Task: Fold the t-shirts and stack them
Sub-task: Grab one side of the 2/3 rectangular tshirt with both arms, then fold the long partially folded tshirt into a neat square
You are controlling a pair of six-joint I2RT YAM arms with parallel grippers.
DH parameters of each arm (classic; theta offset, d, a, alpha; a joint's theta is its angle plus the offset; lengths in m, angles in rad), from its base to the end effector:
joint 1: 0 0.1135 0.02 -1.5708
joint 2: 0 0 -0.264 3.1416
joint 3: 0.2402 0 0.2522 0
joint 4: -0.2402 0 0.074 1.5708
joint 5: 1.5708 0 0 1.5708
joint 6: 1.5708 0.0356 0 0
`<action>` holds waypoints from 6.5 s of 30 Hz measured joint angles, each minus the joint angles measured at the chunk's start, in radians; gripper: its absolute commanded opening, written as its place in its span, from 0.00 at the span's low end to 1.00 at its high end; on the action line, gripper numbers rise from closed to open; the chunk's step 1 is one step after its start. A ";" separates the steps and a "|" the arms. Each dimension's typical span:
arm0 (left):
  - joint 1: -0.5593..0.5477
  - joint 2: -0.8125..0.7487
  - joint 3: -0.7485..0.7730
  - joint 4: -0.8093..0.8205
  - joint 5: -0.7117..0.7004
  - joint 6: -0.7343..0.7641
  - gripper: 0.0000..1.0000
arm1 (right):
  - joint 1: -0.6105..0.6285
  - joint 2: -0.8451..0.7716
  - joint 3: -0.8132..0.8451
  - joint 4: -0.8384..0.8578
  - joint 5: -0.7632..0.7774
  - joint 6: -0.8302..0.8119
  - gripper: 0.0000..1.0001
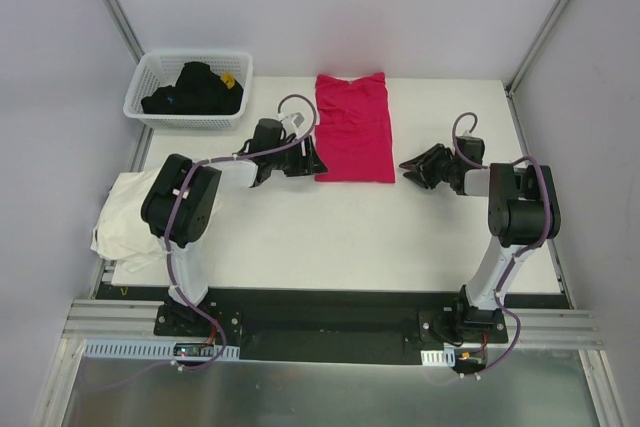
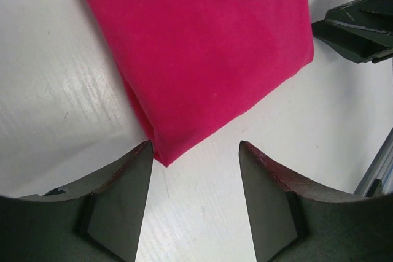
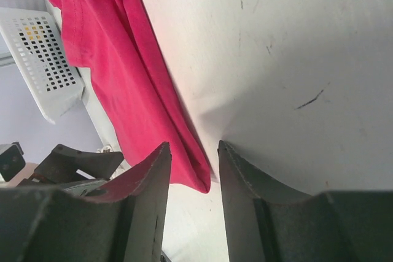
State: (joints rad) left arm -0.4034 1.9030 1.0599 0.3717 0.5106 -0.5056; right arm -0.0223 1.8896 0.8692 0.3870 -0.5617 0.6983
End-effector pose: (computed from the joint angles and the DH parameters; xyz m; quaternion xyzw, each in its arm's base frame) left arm 0.3679 -0.1759 0.1723 0.0896 0.8307 -0.4154 0.3596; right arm 0.3663 0.0108 0.1252 0.1851 0.8463 0.3772 0.3275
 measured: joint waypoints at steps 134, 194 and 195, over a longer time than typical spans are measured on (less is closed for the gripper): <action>0.005 0.137 -0.011 0.114 0.088 -0.134 0.00 | 0.107 0.053 -0.067 0.179 -0.003 0.081 0.01; -0.231 -0.720 -0.441 -0.254 -0.267 -0.133 0.00 | 0.193 -0.885 -0.476 -0.412 0.124 -0.116 0.01; -0.231 -0.717 -0.436 -0.254 -0.273 -0.129 0.00 | 0.193 -0.878 -0.465 -0.410 0.131 -0.121 0.01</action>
State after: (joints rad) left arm -0.6346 1.1862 0.6239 0.1173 0.2379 -0.6346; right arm 0.1707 1.0119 0.4042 -0.0231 -0.4309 0.5774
